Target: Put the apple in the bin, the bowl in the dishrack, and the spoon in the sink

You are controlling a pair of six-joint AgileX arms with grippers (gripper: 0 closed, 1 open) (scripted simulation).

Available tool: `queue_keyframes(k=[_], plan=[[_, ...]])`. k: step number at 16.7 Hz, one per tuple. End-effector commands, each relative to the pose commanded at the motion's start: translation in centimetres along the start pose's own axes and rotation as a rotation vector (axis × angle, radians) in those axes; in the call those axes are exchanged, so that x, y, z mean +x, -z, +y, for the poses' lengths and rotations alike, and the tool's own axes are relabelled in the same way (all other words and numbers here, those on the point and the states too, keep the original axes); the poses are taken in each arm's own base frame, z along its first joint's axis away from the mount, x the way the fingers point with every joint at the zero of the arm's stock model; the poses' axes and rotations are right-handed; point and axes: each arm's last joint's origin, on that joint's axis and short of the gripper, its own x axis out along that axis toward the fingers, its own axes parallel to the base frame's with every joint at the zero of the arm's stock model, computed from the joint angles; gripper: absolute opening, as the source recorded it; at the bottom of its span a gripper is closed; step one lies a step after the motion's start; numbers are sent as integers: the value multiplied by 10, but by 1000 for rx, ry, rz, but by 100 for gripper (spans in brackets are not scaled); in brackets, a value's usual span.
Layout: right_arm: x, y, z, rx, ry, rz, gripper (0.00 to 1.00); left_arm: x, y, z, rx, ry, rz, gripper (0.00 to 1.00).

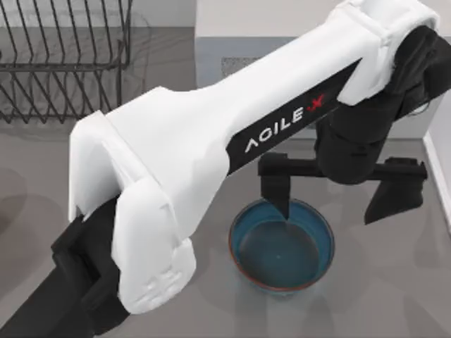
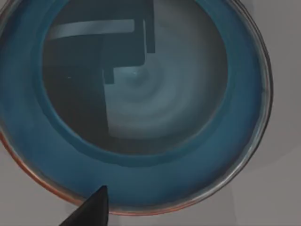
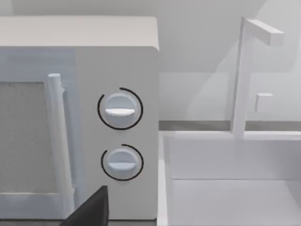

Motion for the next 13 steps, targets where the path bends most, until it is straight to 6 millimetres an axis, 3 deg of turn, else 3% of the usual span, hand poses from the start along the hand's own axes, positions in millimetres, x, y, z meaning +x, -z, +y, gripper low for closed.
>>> queue_keyframes(k=[4,13], plan=[[0,0,0,0,0,0,100,-8,3,-11,-38,45,-61,100],[0,0,0,0,0,0,100,-4,1,-12,-42,49,-64,100]])
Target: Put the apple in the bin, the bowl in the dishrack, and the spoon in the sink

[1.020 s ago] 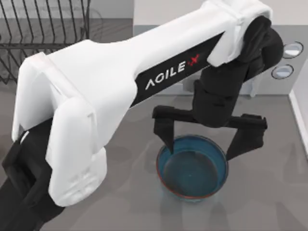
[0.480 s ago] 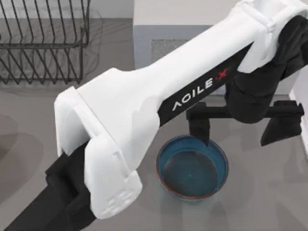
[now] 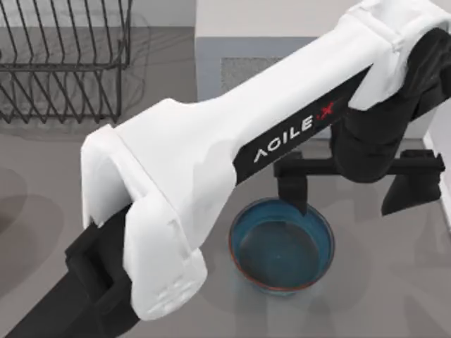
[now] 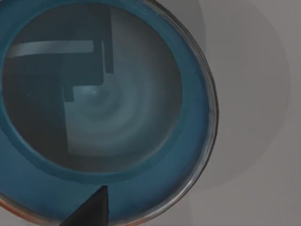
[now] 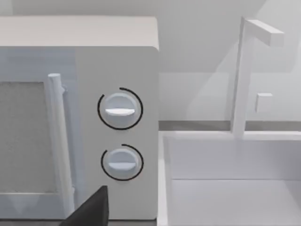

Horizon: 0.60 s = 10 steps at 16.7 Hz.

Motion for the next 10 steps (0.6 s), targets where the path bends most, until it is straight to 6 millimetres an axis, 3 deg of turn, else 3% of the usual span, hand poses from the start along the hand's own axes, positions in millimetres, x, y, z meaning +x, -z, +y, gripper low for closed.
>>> queue_keyframes(k=[10], plan=[[0,0,0,0,0,0,100,78,0,-3,1,-2,1,100]])
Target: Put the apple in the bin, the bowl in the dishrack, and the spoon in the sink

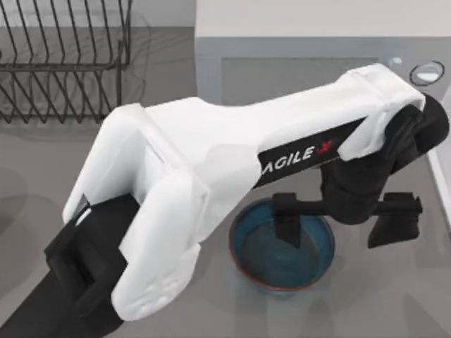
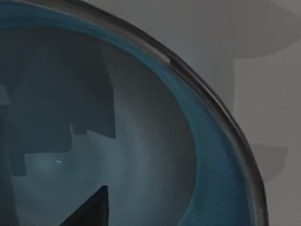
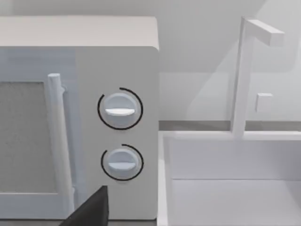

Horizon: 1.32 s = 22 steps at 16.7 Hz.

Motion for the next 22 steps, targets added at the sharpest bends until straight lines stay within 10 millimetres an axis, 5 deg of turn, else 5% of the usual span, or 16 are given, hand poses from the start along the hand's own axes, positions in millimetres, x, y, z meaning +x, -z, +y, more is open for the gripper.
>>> queue_keyframes(k=[8,21,22], plan=[[0,0,0,0,0,0,100,17,3,3,0,0,0,100],[0,0,0,0,0,0,100,17,3,3,0,0,0,2],[0,0,0,0,0,0,100,17,3,3,0,0,0,0]])
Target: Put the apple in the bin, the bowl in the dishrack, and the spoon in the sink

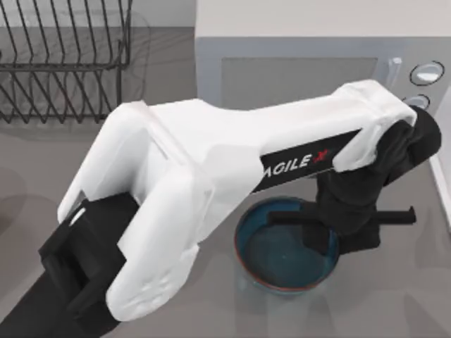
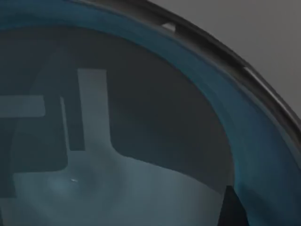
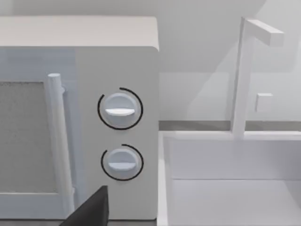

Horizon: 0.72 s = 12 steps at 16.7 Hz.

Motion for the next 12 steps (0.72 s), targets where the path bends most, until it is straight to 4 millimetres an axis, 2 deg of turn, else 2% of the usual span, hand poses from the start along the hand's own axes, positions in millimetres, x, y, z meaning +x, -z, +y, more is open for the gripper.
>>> queue_keyframes(k=[9,12], plan=[[0,0,0,0,0,0,100,-2,0,1,-1,1,-1,0],[0,0,0,0,0,0,100,-11,-2,-2,-6,-9,4,0]])
